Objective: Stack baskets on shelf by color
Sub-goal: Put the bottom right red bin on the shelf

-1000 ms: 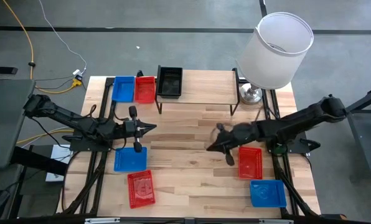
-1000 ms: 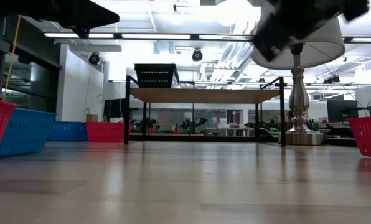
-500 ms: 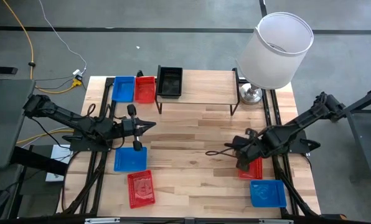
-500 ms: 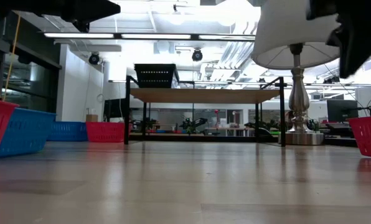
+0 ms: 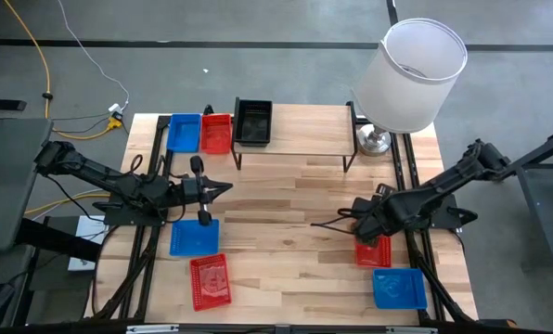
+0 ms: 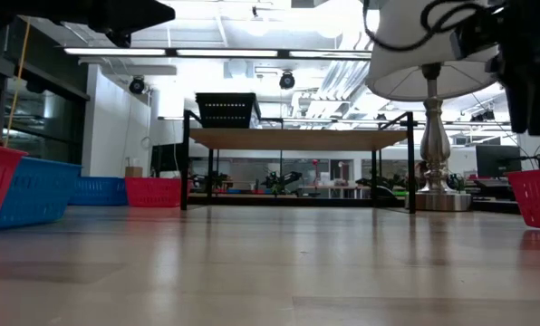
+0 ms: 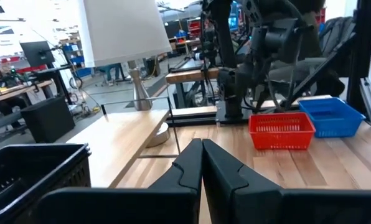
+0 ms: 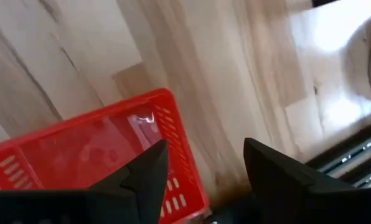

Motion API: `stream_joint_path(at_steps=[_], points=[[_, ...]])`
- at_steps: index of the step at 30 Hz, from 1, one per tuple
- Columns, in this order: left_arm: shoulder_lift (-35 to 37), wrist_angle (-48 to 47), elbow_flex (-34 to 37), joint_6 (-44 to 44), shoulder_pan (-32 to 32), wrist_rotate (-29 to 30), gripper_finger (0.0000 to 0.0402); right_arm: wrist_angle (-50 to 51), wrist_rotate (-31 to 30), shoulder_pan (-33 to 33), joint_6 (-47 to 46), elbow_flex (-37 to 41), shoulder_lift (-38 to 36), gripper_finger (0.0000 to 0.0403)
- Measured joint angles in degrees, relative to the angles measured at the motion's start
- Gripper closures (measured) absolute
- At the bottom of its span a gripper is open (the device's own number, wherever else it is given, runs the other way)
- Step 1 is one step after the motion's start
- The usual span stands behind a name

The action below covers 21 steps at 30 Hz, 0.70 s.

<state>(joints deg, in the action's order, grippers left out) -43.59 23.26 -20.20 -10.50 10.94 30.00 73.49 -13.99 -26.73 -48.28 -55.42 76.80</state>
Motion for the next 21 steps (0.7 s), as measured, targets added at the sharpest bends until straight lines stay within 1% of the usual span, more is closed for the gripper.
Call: stream_joint_path(at_steps=[5, 10, 14, 18, 21], points=[[0.00, 0.10, -0.01, -0.02, 0.00, -1.55, 0.0401, -0.65, 4.88, 2.33, 6.46, 0.00, 4.44, 0.0206], [0.00, 0.10, -0.01, -0.02, 0.00, -1.55, 0.0401, -0.67, 5.28, 3.99, 11.94, 0.00, 7.69, 0.0206], [0.00, 0.10, -0.01, -0.02, 0.00, -1.55, 0.0401, -0.69, 5.39, 5.35, 13.54, 0.02, 8.72, 0.0206], [0.00, 0.10, 0.00, 0.00, 0.00, -1.55, 0.0401, -0.85, 7.20, 6.52, 14.27, 0.07, 8.80, 0.0206], [0.00, 0.02, -0.01, 0.40, 0.00, -1.55, 0.0401, -0.84, 7.29, 6.50, 14.77, 0.07, 8.80, 0.0206]])
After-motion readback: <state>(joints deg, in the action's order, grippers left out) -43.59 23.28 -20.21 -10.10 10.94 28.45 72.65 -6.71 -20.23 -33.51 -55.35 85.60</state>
